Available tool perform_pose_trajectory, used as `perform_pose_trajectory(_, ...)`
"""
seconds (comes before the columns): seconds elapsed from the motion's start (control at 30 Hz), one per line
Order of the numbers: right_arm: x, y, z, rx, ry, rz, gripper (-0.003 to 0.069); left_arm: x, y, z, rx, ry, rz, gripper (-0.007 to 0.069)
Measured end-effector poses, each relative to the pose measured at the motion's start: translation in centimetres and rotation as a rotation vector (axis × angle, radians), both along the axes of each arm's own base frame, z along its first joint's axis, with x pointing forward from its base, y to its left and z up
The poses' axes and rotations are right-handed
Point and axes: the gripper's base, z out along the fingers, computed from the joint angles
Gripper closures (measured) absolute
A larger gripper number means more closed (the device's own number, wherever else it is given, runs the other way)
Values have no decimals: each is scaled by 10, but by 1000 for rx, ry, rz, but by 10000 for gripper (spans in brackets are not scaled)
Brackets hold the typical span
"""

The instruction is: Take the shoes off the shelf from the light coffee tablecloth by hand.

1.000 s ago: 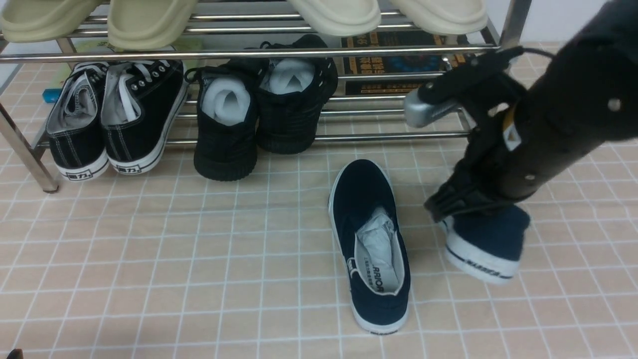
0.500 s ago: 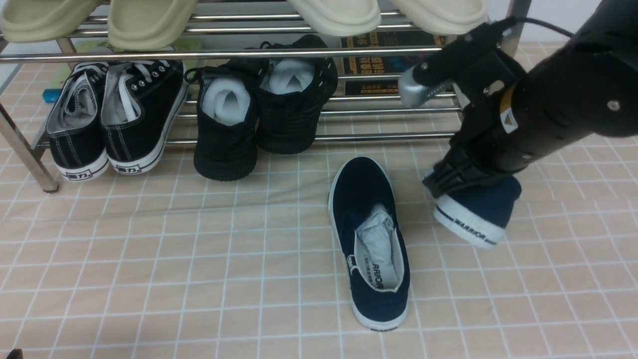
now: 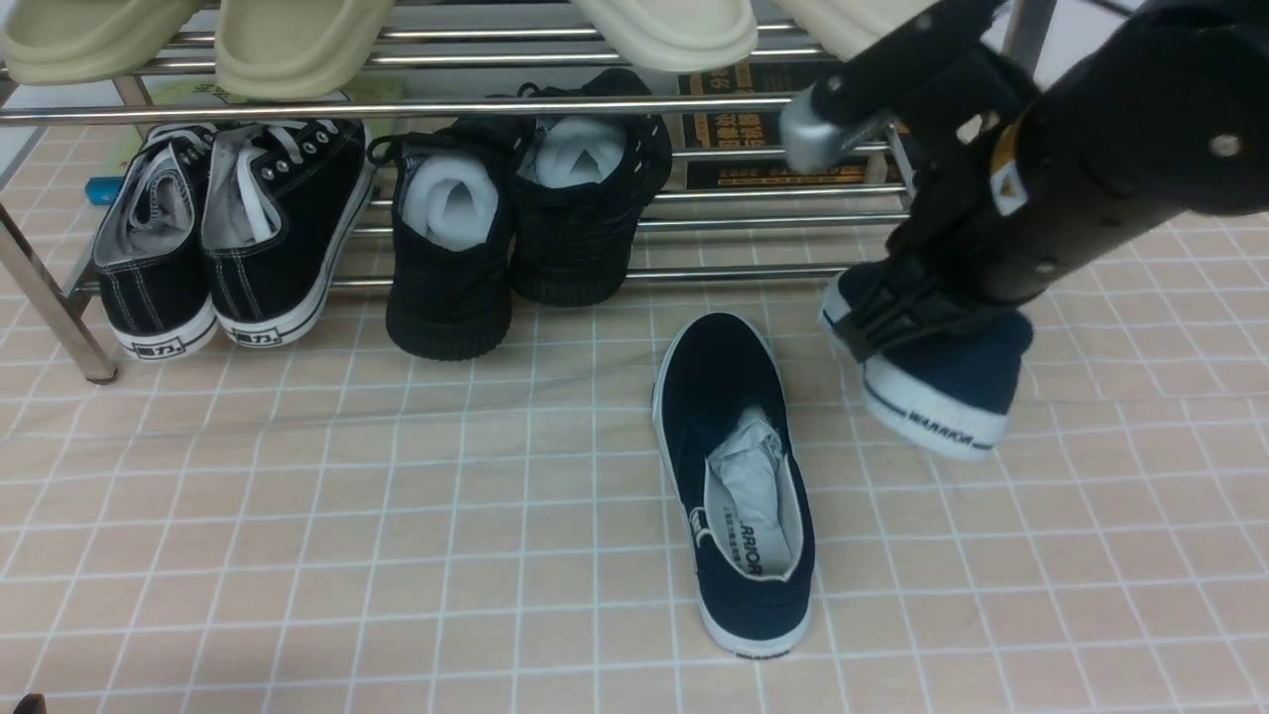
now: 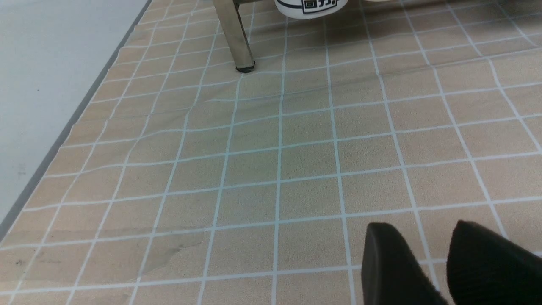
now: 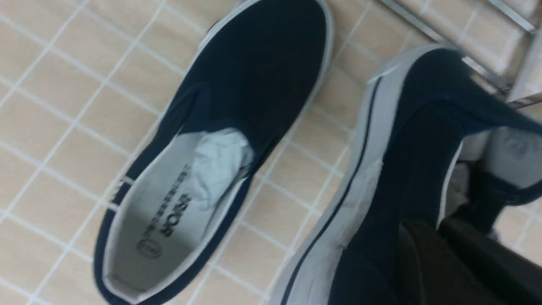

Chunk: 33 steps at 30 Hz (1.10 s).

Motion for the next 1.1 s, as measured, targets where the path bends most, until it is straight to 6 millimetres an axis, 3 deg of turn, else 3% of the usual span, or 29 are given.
perform_pose_trajectory(0.5, -2, 8, -45, -49, 259, -9, 627, 0, 0, 0, 0, 0, 0, 385)
perform_pose_trajectory(0.73, -5, 10, -79, -71, 371, -22, 609, 0, 0, 0, 0, 0, 0, 385)
perform_pose_trajectory(0.87, -4, 14, -94, -64, 420, -30, 541, 0, 0, 0, 0, 0, 0, 385)
perform_pose_trajectory(1.1, -6, 13, -86, -46, 397, -24, 412, 0, 0, 0, 0, 0, 0, 385)
